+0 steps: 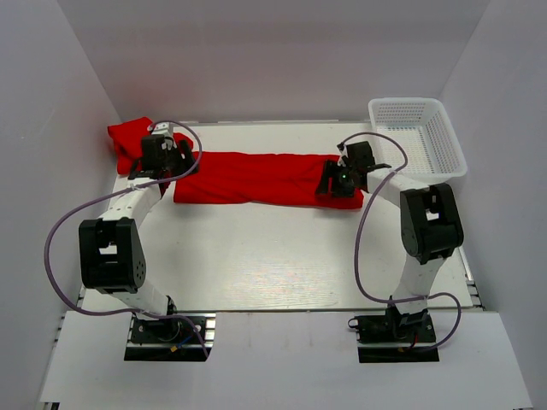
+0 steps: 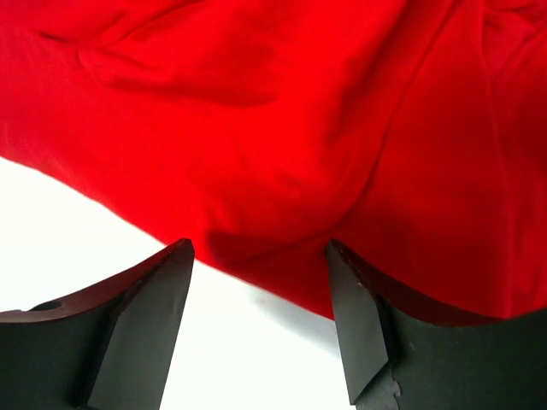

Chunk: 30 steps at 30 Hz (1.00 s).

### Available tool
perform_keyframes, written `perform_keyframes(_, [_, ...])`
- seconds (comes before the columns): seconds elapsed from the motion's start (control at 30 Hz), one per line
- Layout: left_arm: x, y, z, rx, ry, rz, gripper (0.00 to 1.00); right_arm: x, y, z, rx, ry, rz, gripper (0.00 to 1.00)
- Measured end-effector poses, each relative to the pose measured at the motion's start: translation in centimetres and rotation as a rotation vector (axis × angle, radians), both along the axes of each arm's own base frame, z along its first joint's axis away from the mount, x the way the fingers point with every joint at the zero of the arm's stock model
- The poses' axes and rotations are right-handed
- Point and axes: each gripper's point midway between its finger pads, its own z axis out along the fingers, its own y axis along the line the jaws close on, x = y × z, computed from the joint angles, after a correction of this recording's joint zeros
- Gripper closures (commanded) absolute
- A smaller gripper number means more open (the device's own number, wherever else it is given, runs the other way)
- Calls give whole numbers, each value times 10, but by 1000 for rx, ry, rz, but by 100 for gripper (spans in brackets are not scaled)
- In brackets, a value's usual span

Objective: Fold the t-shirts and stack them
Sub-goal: Fold the other side of the tshirt into a rectangle

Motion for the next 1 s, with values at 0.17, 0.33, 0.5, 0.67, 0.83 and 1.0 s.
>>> perform_keyframes(0.17, [0,-2,0,1,0,-11,21,7,3,-10,10,5,-16,39])
perform_keyframes(0.33, [-1,-1,-1,5,6,-15,21,16,5,-18,18,5,-40,64])
perform_keyframes(0.5, [-3,-3,-2,1,12,-22,21,20,4,-15,9,-7,-53,63])
perform_keyframes(0.67, [-4,-4,-3,0,15,-35,21,25,4,-6,-7,-20,-55,30])
perform_keyframes(0.83, [-5,-6,-3,-4,18,-47,21,21,6,5,-18,-34,-42,30])
perform_keyframes(1.0, [-5,-10,-3,-8,18,-59,21,21,18,19,-15,-74,-5,34])
